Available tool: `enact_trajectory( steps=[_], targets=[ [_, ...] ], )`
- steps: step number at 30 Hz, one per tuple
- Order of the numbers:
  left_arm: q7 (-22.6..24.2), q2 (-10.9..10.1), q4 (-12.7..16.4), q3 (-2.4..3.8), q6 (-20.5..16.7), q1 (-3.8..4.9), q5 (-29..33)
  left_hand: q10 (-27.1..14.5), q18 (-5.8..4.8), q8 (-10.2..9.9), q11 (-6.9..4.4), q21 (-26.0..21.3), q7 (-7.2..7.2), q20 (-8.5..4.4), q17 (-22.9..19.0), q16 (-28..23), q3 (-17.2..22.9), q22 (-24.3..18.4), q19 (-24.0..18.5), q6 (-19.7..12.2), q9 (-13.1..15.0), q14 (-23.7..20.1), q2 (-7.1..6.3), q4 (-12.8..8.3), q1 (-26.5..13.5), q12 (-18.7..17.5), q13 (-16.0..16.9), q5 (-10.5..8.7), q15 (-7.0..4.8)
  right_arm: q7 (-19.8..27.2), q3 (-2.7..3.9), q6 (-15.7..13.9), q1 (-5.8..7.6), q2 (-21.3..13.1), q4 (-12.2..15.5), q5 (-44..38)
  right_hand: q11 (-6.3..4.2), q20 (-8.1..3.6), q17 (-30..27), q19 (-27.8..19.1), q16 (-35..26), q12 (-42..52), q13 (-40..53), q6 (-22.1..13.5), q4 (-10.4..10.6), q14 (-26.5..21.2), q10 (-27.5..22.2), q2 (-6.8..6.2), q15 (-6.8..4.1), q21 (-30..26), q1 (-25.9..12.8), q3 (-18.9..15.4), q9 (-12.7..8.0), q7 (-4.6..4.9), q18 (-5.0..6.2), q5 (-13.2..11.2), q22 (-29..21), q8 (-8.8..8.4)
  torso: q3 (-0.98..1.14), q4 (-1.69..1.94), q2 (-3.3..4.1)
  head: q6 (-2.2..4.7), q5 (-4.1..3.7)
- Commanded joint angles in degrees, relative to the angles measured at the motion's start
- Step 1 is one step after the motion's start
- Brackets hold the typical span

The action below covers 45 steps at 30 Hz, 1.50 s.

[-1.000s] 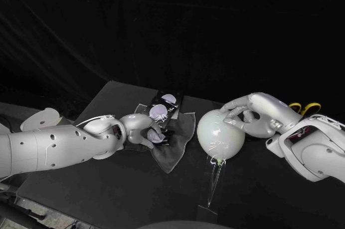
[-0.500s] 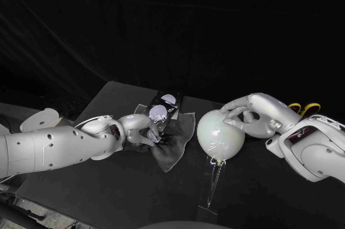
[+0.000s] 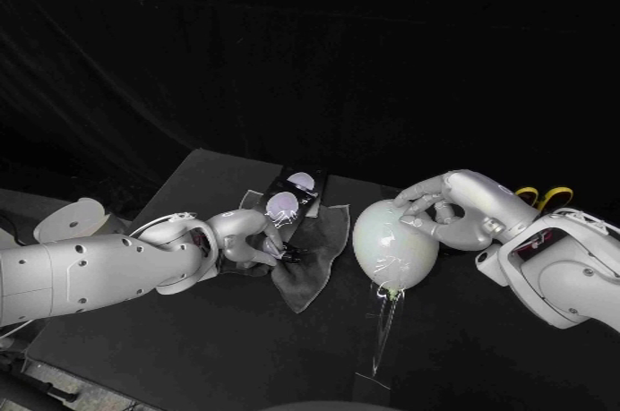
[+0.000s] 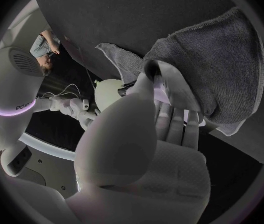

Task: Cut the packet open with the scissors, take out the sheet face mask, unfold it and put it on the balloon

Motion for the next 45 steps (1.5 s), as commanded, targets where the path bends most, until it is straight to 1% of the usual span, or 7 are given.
enact_trajectory(
  steps=[1,12,16,25,34,40,45],
  targets=[
    [4.09,-0.45,0.85,0.56,-0.11,0.16,5.49,0.08,0.73,-0.41,0.52,0.01,0.49,0.46,-0.11,-0.46,0.35,-0.16,-0.64,0.14,0.09,-0.3,0.12,0.02,0.29,-0.26,-0.05,0.02,0.15,0.2,0.04,0.63,-0.03,0.06,-0.09,0.36,-0.02,0.1,-0.01,-0.37,0.26,-0.24,0.02,-0.13,0.06,0.16,-0.26,0.31,0.26,-0.06,-0.14,0.28,0.09,0.28,0.56,0.23,-0.08,0.0,-0.02,0.01,0.02,0.46,-0.09],
    [6.99,-1.55,3.24,4.23,1.17,0.51,17.91,-0.76,0.72,-0.2,1.54,-0.45,1.44,1.69,-0.85,-1.33,1.6,-0.28,-1.37,1.58,0.03,-1.74,0.3,-0.36,2.18,-0.33,-0.07,0.01,1.44,0.18,0.05,0.81,-0.03,0.33,-0.75,1.98,0.02,0.13,-0.25,-0.66,0.16,-0.29,-0.01,-0.26,0.05,0.05,-0.39,0.28,0.29,-0.48,-0.25,0.36,0.08,0.32,0.64,0.25,-0.36,-0.05,0.01,-0.03,-0.01,0.91,-0.35],
    [7.45,-1.81,3.53,5.07,1.11,0.89,21.87,-0.99,0.67,-0.06,1.77,-0.53,1.72,1.9,-0.98,-1.51,1.87,-0.29,-1.48,2.02,0.05,-1.96,0.28,-0.41,2.59,-0.31,-0.06,0.01,1.72,0.07,0.05,0.99,-0.03,0.45,-0.86,2.7,0.08,0.17,-0.4,-0.79,0.12,-0.31,-0.02,-0.35,0.12,-0.05,-0.5,0.27,0.33,-0.54,-0.43,0.39,0.07,0.37,0.65,0.21,-0.36,-0.09,0.06,-0.03,-0.04,1.11,-0.34],
    [6.36,-2.06,3.32,5.65,3.65,2.12,26.68,-2.21,0.38,-0.87,2.55,-1.15,2.48,2.07,-1.77,-2.44,0.91,-0.48,-2.9,1.01,-0.35,-4.49,-1.46,-0.05,1.72,-0.39,-0.1,-0.01,2.25,-0.2,0.06,1.15,-0.02,0.47,-1.15,5.52,0.16,0.28,-0.49,-1.02,0.18,-0.29,-0.02,-0.48,0.37,-0.19,-0.63,0.34,0.39,-0.56,-0.98,0.43,0.06,0.45,0.64,0.05,-0.24,-0.13,0.05,-0.04,0.01,1.59,-0.6],
    [5.7,-1.86,2.87,5.72,5.48,2.31,30.74,-3.69,-0.06,-1.85,3.37,-1.7,3.4,2.15,-2.69,-3.52,-1.55,-0.53,-4.06,-0.18,-0.84,-7.47,-3.95,0.13,-0.59,-0.32,-0.06,-0.01,2.83,-0.4,0.07,1.38,-0.02,0.69,-1.48,7.16,0.19,0.36,-0.66,-1.16,0.18,-0.27,-0.01,-0.55,0.55,-0.29,-0.69,0.39,0.41,-0.58,-1.4,0.44,0.07,0.47,0.66,-0.04,-0.16,-0.15,0.02,-0.01,-0.04,2.05,-0.75],
    [6.2,-1.81,2.66,5.72,5.89,2.33,34.68,-3.7,-0.13,-1.8,3.43,-1.7,3.32,2.16,-2.66,-3.52,-1.68,-0.51,-4.01,-0.01,-0.84,-7.24,-3.78,0.07,-0.61,-0.26,-0.02,0.0,2.93,-0.48,0.07,1.45,-0.02,0.84,-1.66,7.73,0.19,0.36,-0.66,-1.16,0.18,-0.27,-0.01,-0.55,0.55,-0.29,-0.69,0.39,0.41,-0.58,-1.4,0.44,0.07,0.47,0.66,-0.04,-0.16,-0.15,-0.02,0.03,0.02,2.37,-0.91],
    [7.0,-1.71,2.7,5.73,5.71,2.33,37.05,-3.12,-0.24,-1.27,3.24,-1.54,2.9,2.15,-2.29,-3.17,-0.91,-0.39,-3.51,1.15,-0.67,-5.47,-2.12,-0.25,0.58,-0.02,0.08,0.0,3.01,-0.67,0.08,1.43,-0.02,1.29,-2.01,9.67,0.14,0.42,-0.42,-1.1,0.43,-0.22,0.02,-0.48,0.61,-0.26,-0.63,0.66,0.37,-0.23,-1.55,0.6,0.11,0.41,0.61,-0.04,0.19,-0.09,-0.02,0.0,0.02,2.7,-0.86]
  ],
)
